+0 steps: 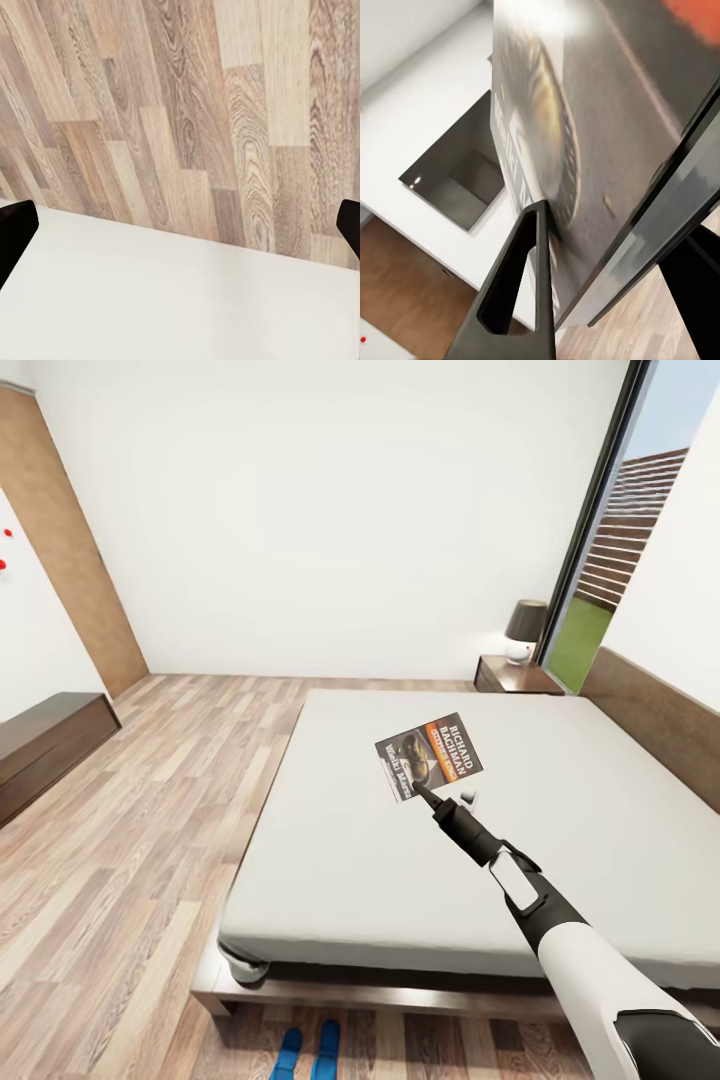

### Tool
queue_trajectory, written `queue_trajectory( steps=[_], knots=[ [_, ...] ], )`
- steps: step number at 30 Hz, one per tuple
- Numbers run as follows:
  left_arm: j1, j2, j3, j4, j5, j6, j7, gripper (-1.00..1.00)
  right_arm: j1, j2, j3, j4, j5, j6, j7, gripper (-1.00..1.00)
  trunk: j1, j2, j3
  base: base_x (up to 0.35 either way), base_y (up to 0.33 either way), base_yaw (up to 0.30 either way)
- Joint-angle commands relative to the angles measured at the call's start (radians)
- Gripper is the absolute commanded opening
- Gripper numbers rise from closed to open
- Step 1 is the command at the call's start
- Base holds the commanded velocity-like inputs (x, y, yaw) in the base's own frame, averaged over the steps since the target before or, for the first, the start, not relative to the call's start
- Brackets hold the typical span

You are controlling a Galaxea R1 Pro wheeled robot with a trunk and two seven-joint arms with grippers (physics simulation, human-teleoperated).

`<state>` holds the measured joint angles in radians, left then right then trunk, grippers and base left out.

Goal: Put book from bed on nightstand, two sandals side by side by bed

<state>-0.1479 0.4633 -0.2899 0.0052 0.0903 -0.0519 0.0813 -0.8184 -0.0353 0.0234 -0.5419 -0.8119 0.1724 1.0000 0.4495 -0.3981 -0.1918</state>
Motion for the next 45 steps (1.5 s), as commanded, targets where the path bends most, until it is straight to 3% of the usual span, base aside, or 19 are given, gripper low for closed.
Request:
queue_trajectory(
  steps=[1, 15, 45],
  knots=[
    [-0.001, 0.000, -0.009, 0.001, 0.009, -0.003, 0.002, 1.00, -0.001, -0.001, 0.003, 0.000, -0.011, 0.010, 0.001, -1.00, 0.001, -0.002, -0.002, 0.000, 0.000, 0.097],
    [-0.001, 0.000, -0.009, 0.001, 0.009, -0.003, 0.002, 1.00, -0.001, 0.000, 0.003, 0.000, -0.010, 0.013, -0.001, -1.00, 0.001, -0.002, 0.005, 0.000, 0.000, 0.144],
    [-0.001, -0.002, -0.011, 0.001, 0.009, -0.005, 0.002, 1.00, -0.001, 0.002, 0.004, 0.000, -0.010, 0.012, 0.000, -1.00, 0.001, -0.002, 0.043, 0.000, 0.000, 0.182]
  ],
)
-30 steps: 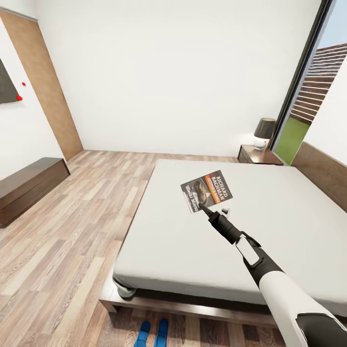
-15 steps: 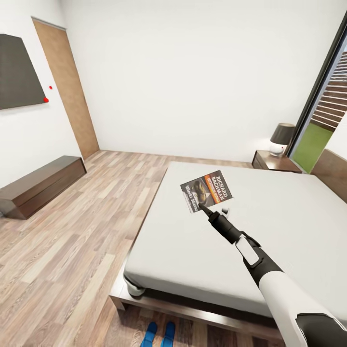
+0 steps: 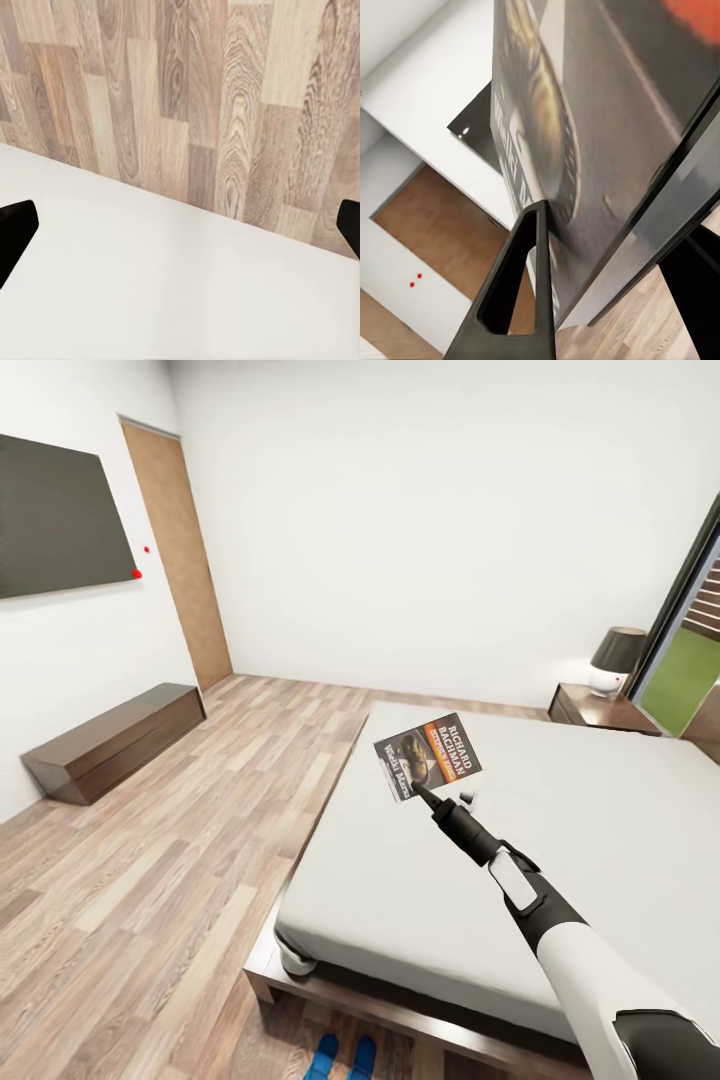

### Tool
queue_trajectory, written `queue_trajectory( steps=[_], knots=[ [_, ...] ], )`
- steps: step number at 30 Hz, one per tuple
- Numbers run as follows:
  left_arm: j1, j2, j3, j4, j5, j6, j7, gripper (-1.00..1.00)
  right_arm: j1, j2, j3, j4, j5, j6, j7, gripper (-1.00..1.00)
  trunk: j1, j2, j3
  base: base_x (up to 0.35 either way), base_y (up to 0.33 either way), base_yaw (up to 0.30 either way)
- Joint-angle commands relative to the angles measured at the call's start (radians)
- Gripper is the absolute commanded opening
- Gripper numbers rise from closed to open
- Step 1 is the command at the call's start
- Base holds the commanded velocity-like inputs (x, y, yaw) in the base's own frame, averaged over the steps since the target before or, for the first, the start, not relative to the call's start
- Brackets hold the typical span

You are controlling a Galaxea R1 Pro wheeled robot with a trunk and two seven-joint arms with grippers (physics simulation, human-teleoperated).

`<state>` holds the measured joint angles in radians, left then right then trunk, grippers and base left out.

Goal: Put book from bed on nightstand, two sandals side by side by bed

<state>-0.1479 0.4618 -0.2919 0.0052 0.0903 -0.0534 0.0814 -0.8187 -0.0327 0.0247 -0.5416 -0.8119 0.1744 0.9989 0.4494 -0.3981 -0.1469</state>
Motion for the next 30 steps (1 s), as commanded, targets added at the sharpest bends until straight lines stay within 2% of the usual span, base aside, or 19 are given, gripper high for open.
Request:
queue_trajectory(
  steps=[1, 12, 30],
  knots=[
    [-0.001, 0.000, -0.009, 0.001, 0.009, -0.003, 0.001, 1.00, -0.001, -0.001, 0.003, 0.000, -0.010, 0.010, 0.001, -1.00, 0.001, -0.002, -0.001, 0.000, 0.000, 0.145],
    [-0.001, 0.000, -0.009, 0.001, 0.008, -0.008, 0.001, 1.00, 0.000, 0.000, 0.027, 0.000, -0.010, 0.010, 0.001, -1.00, 0.001, -0.002, 0.015, -0.002, 0.000, 0.131],
    [-0.001, 0.000, -0.009, 0.001, 0.009, -0.010, 0.001, 1.00, 0.000, 0.000, 0.031, -0.001, -0.011, 0.009, 0.001, -1.00, 0.001, -0.002, 0.042, -0.077, 0.061, 0.112]
  ],
)
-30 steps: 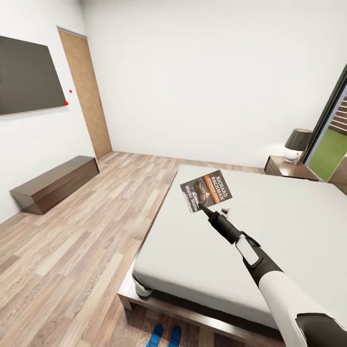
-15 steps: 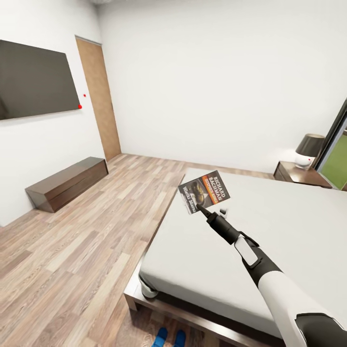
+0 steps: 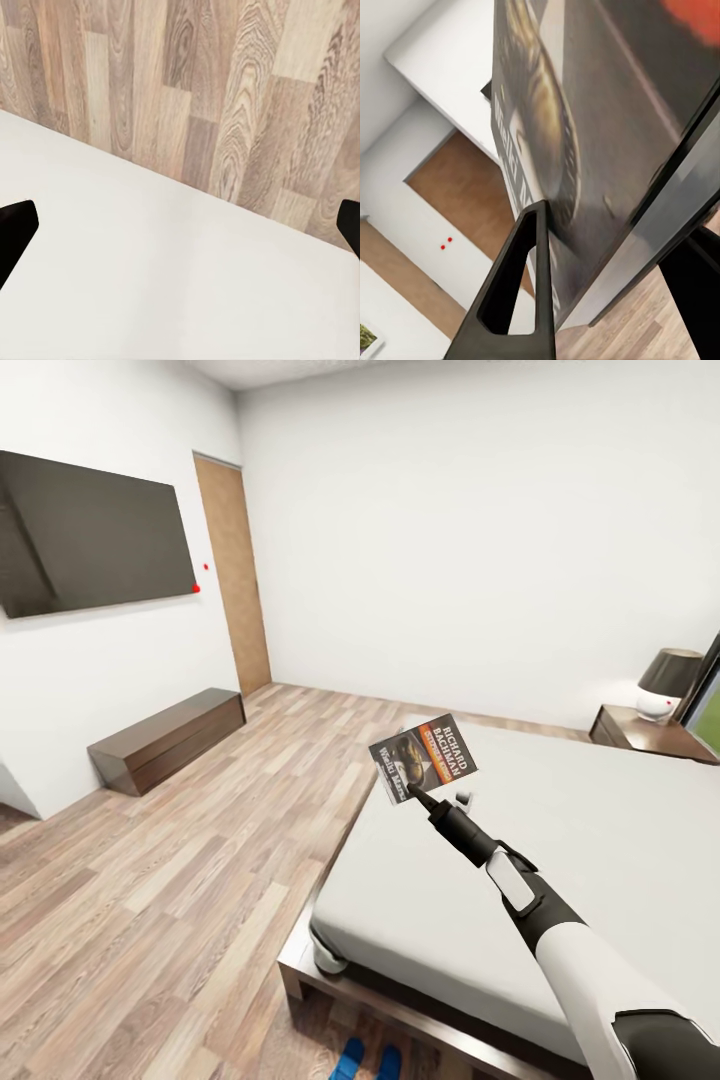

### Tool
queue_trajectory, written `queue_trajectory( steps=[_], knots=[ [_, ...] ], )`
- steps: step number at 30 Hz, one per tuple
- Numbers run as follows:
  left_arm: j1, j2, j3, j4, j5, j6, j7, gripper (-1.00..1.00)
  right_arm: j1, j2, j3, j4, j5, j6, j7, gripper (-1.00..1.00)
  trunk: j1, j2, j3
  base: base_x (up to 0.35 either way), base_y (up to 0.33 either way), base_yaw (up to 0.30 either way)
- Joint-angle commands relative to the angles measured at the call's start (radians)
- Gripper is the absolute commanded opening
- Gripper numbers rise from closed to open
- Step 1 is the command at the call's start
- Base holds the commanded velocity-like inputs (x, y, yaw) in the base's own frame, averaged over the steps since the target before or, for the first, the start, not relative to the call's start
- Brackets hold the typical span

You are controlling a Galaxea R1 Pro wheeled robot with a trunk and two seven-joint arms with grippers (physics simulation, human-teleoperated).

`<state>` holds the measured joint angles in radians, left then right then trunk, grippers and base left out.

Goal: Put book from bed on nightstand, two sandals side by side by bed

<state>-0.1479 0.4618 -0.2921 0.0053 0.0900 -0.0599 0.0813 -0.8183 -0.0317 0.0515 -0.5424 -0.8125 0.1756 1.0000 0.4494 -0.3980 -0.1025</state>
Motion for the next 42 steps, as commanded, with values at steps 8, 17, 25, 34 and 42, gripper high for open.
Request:
queue_trajectory(
  steps=[8, 17, 25, 34, 42],
  knots=[
    [-0.001, 0.000, -0.009, 0.001, 0.010, -0.003, 0.001, 1.00, -0.001, -0.001, 0.005, -0.001, -0.010, 0.007, 0.000, -1.00, 0.001, -0.002, 0.010, -0.010, 0.013, 0.098],
    [-0.001, 0.000, -0.009, 0.001, 0.010, -0.002, 0.001, 1.00, -0.001, 0.000, 0.005, -0.001, -0.010, 0.007, 0.000, -1.00, 0.001, -0.002, 0.024, -0.001, 0.001, 0.085],
    [-0.001, 0.000, -0.009, 0.001, 0.010, -0.004, 0.000, 1.00, -0.001, 0.000, 0.005, -0.001, -0.010, 0.007, 0.000, -1.00, 0.001, -0.002, 0.037, 0.000, 0.000, 0.079],
    [-0.001, 0.000, -0.009, 0.001, 0.010, -0.006, 0.001, 1.00, -0.001, -0.001, 0.005, -0.001, -0.011, 0.007, 0.002, -1.00, 0.001, -0.002, 0.048, 0.000, 0.000, 0.058],
    [-0.001, 0.000, -0.009, 0.001, 0.010, -0.006, 0.001, 1.00, 0.000, -0.001, 0.018, -0.030, -0.011, 0.008, 0.004, -1.00, 0.001, -0.002, 0.051, 0.000, 0.000, 0.044]
  ],
)
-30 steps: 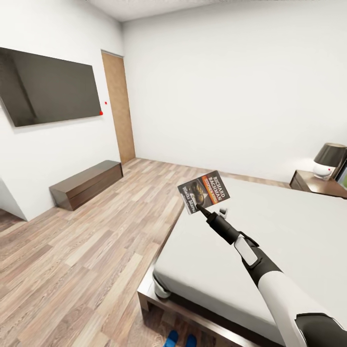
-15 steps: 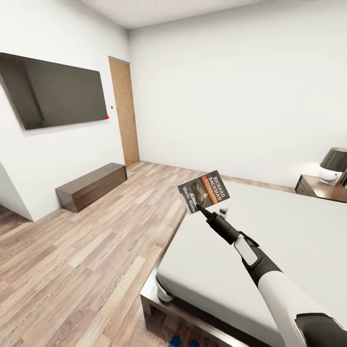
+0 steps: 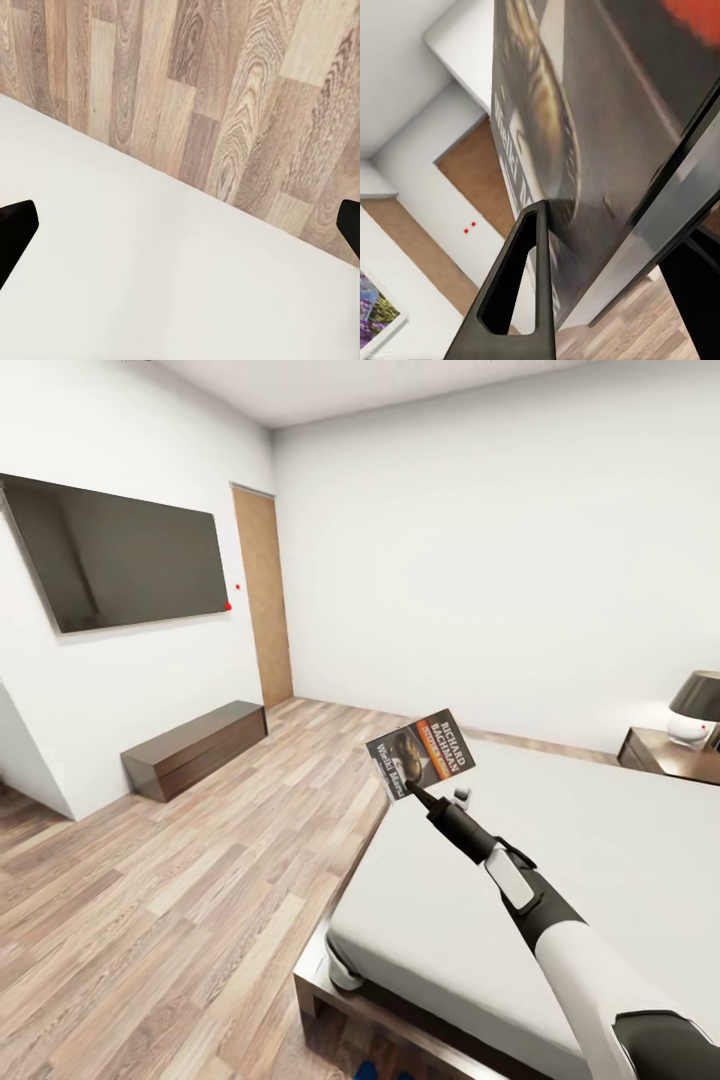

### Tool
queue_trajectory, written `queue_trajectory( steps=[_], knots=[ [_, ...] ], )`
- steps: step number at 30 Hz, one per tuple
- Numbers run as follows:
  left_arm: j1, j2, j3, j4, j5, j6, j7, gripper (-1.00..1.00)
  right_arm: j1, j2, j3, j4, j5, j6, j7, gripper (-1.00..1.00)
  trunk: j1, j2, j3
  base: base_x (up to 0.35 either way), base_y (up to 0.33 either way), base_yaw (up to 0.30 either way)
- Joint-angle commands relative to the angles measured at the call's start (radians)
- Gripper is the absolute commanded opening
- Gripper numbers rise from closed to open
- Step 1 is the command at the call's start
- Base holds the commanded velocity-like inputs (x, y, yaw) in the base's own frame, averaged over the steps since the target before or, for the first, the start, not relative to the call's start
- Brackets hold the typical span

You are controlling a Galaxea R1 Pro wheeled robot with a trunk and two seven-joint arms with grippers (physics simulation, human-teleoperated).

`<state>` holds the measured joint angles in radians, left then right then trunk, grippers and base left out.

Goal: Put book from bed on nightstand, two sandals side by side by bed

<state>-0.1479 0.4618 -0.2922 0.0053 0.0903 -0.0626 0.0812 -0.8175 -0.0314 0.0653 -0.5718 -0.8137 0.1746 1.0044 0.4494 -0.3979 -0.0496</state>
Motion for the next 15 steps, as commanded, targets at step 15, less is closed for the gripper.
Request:
queue_trajectory(
  steps=[15],
  knots=[
    [-0.001, 0.000, -0.008, 0.001, 0.009, -0.003, 0.002, 1.00, 0.004, -0.001, 0.050, -0.097, -0.011, 0.018, -0.069, -1.00, 0.001, -0.002, -0.002, 0.000, 0.000, 0.243]
  ],
)
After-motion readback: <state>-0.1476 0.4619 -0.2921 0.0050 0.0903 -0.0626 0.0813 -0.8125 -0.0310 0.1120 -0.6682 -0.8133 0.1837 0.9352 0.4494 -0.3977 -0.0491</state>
